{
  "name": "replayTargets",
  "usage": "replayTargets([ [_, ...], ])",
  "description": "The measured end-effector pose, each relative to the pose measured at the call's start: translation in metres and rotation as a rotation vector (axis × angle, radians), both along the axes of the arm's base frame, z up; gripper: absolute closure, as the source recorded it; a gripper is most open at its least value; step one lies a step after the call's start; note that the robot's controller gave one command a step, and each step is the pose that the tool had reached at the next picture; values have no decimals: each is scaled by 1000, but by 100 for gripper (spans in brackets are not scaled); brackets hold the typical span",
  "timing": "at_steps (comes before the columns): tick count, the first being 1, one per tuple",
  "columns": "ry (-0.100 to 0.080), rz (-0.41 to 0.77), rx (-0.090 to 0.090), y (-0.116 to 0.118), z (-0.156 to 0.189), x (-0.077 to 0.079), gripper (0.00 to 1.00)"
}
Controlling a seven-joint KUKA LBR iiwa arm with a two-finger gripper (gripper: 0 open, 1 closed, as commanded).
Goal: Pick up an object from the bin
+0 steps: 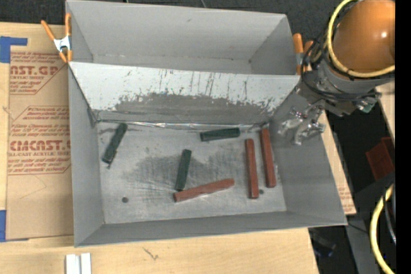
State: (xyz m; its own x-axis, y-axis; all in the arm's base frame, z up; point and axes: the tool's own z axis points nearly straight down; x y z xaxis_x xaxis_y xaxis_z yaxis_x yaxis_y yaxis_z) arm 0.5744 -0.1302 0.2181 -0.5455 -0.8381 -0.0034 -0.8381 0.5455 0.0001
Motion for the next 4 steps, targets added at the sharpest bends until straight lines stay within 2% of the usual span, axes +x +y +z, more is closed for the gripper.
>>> replayTargets([
  [1,0,-48,0,-8,-68,7,0],
  [2,0,-49,0,-8,-68,7,0],
  [3,-6,345,-4,14,-145,14,100],
  [4,-6,345,-3,14,-145,14,100],
])
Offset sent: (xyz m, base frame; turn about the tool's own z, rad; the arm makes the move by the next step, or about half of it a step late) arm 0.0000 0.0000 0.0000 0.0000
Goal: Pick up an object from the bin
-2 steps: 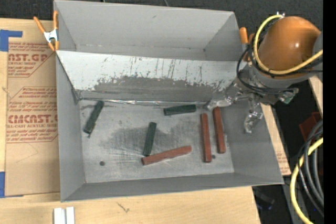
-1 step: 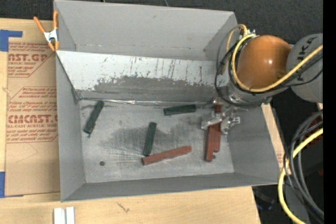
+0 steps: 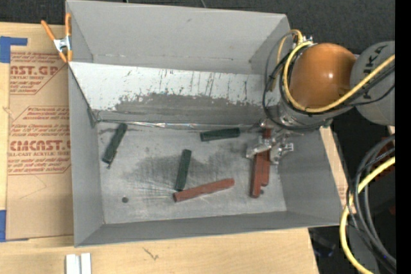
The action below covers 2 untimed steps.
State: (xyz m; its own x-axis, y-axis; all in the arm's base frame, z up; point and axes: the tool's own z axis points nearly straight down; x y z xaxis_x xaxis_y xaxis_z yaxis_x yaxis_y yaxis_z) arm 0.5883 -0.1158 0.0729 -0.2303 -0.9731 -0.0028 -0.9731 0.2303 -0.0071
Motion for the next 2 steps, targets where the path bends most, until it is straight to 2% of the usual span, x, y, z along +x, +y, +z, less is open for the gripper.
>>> replayTargets([
  [2,0,0,0,0,0,0,100],
])
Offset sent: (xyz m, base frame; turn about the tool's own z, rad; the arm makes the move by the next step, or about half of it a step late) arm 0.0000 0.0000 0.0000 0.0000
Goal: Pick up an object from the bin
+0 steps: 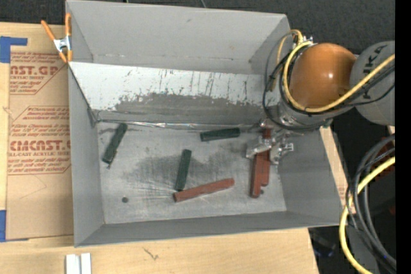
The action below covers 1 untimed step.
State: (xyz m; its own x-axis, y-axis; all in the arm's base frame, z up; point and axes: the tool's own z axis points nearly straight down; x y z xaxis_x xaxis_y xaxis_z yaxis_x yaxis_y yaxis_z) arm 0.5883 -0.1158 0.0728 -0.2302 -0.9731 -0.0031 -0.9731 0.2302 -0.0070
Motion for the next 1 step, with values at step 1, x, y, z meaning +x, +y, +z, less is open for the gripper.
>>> replayTargets([
  [1,0,0,0,0,0,0,100],
])
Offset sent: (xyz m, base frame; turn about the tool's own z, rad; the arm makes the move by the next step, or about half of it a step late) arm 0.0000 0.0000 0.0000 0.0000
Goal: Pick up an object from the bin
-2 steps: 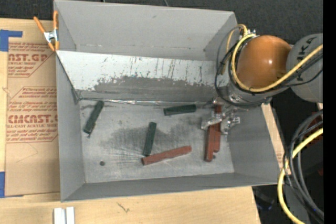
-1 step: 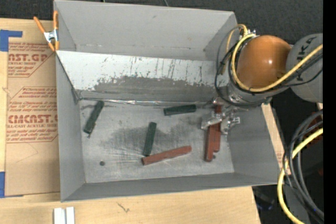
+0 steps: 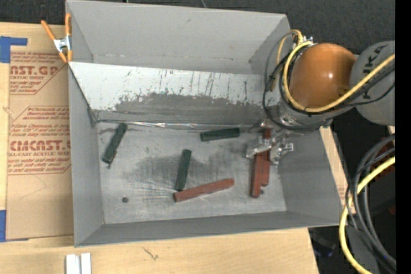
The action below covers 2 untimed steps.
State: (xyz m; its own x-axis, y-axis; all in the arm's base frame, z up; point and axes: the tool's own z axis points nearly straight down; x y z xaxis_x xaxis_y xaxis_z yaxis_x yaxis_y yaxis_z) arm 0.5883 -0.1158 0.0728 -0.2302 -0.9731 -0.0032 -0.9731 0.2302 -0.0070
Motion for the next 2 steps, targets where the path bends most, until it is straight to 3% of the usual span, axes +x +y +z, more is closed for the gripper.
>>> replayTargets([
  [2,0,0,0,0,0,0,100],
])
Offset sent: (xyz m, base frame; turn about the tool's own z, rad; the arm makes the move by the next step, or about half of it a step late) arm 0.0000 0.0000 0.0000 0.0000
